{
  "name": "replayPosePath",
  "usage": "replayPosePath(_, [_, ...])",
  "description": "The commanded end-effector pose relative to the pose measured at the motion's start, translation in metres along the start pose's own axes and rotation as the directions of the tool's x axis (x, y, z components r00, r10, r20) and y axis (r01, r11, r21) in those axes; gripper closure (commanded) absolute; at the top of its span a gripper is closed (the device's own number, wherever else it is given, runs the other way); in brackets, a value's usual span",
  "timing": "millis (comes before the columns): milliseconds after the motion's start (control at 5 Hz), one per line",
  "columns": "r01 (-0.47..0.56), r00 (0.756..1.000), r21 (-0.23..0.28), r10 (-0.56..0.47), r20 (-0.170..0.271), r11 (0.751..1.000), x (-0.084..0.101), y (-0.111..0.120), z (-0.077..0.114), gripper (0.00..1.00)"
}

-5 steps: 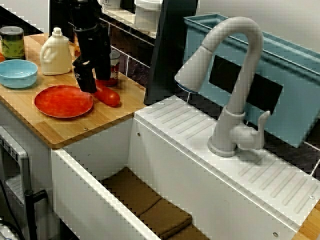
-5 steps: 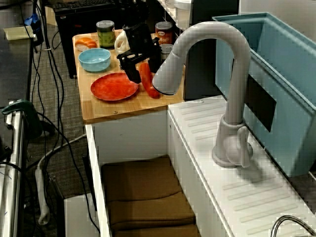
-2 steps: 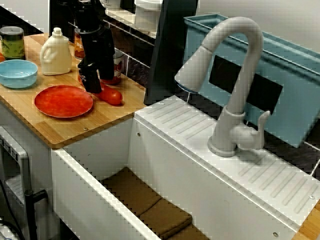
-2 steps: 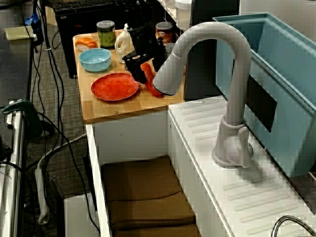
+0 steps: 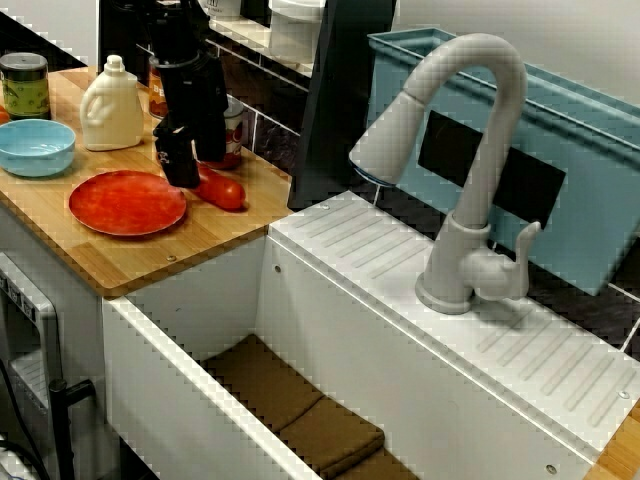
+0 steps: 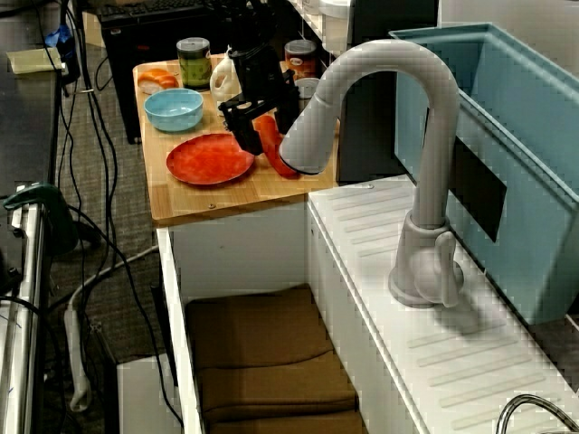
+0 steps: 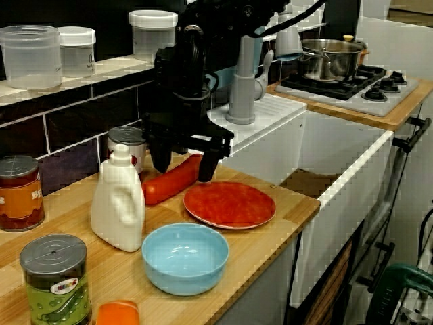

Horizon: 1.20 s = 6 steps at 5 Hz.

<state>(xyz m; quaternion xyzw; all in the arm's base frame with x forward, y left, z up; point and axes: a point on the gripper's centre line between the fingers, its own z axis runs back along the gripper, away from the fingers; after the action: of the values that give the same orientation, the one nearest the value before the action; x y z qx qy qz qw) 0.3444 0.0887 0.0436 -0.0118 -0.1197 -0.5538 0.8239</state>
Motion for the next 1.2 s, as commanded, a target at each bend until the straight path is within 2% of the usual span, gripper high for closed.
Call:
replayPosePath(0, [0.023,0.999,0.021,-0.023,0.028,1.000,0.0062,-0.0034,0.0231,0.00])
replayPosePath(800, [-0.017,0.999,0.004,0.017,0.034,1.000,0.0046,-0.0002,0.0153,0.00])
replayPosePath(1000, [-0.025,0.999,0.000,0.025,0.043,1.000,0.0045,-0.0006,0.0150,0.93])
